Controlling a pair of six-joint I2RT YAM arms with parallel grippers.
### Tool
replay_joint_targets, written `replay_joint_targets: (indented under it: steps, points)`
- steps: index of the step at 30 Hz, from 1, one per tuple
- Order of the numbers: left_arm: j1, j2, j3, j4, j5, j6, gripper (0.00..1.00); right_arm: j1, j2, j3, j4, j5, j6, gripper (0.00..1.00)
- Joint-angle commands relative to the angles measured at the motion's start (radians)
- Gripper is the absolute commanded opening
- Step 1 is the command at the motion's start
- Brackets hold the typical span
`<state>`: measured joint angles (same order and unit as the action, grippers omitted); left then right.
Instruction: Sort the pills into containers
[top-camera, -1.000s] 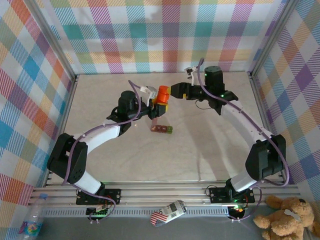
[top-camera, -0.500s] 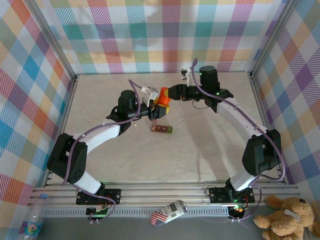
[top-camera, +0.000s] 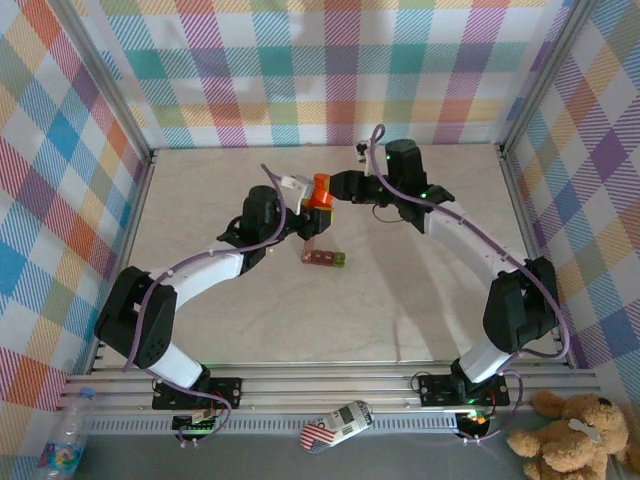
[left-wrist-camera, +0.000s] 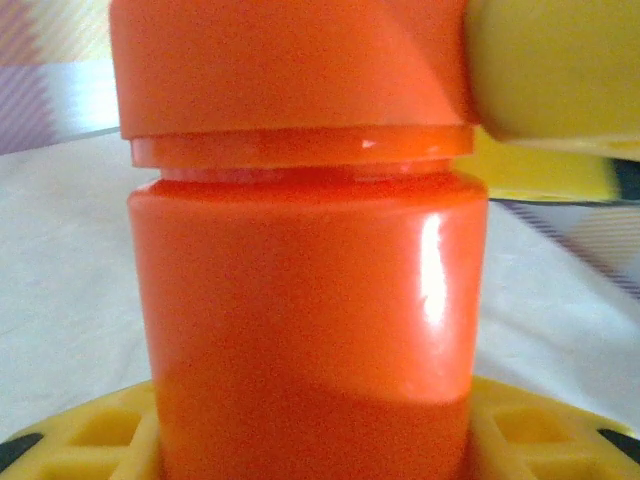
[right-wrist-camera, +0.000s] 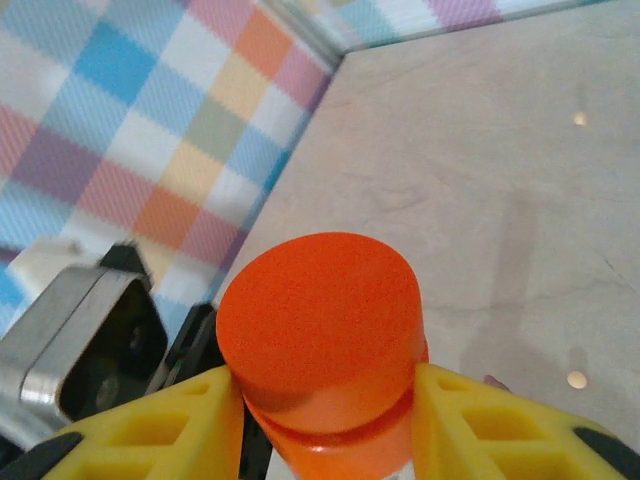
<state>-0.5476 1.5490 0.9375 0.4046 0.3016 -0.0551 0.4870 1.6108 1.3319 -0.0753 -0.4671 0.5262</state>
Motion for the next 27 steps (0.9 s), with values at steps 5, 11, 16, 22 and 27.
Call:
replay_joint_targets:
  steps: [5, 11, 16, 22, 27]
  points:
    - [-0.112, -0.029, -0.04, 0.224, -0.332, 0.017, 0.0, 0.144, 0.004, -0.059, 0.114, 0.198, 0.202, 0.37]
    - [-0.096, -0.01, -0.032, 0.227, -0.285, 0.02, 0.0, 0.093, -0.02, -0.033, 0.075, 0.144, 0.151, 0.55]
    - [-0.021, -0.034, -0.046, 0.233, -0.086, 0.001, 0.0, -0.052, -0.131, -0.139, 0.123, -0.023, 0.098, 0.7]
    - [0.054, -0.028, -0.021, 0.224, 0.273, -0.02, 0.0, -0.172, -0.186, -0.136, 0.109, -0.26, -0.03, 0.78]
    - [0.058, -0.003, 0.017, 0.213, 0.403, -0.04, 0.0, -0.161, -0.109, 0.004, 0.029, -0.394, -0.081, 0.81]
